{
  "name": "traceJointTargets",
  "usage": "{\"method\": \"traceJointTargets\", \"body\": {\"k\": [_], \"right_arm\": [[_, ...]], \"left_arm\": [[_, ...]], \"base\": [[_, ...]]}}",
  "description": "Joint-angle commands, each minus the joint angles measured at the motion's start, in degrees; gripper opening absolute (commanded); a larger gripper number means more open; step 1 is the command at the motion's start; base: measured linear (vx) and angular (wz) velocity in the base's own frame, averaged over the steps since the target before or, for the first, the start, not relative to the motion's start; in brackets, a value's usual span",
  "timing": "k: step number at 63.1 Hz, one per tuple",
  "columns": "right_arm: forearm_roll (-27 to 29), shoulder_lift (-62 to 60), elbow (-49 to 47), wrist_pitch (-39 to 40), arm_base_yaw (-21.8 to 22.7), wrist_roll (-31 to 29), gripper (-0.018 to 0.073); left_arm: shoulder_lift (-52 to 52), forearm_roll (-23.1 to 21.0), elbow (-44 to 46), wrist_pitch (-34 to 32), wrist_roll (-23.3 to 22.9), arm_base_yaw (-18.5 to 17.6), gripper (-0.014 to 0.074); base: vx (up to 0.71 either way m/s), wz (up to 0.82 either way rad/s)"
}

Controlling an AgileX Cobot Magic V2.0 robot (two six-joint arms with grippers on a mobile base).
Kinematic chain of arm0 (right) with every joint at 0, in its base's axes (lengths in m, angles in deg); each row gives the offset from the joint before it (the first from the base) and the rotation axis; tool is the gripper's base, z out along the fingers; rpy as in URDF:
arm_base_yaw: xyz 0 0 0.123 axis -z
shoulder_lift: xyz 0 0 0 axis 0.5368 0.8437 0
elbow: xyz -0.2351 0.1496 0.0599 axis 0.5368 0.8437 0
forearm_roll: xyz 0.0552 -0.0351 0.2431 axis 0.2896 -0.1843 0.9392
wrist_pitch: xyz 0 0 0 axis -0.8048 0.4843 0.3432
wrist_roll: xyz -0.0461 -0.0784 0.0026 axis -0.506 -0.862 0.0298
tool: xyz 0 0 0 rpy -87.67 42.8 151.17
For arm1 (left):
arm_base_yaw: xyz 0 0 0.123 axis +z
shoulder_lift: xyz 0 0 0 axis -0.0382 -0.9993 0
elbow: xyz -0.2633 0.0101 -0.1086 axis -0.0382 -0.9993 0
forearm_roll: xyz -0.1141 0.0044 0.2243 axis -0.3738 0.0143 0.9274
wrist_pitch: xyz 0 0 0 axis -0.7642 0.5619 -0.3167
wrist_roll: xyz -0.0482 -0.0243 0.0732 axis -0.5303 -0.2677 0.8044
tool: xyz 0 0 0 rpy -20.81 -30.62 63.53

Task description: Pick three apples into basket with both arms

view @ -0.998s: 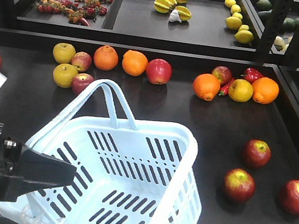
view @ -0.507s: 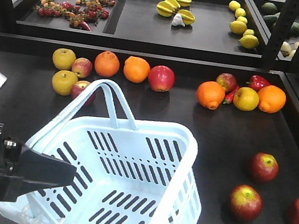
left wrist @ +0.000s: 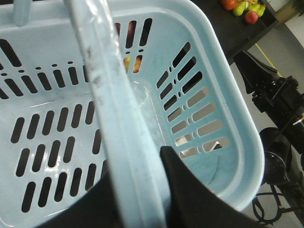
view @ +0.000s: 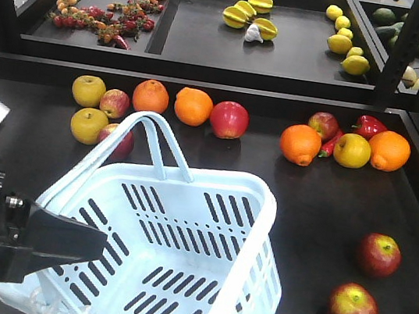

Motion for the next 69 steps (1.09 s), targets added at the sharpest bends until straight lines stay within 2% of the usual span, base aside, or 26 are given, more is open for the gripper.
{"method": "traceJointTargets", "body": {"k": [1,69], "right_arm": [[-0.6,-0.6,0.9,4.3,0.4,-0.2,-0.0001],[-0.6,-0.6,0.9,4.3,0.4,-0.1,-0.0001]], "left_arm": [[0.8,-4.7,1.7,-1.4,0.2,-0.4,-0.0008],[0.8,-4.7,1.7,-1.4,0.2,-0.4,-0.0008]], "base": [[0.08,0.01],[0.04,0.01]]}}
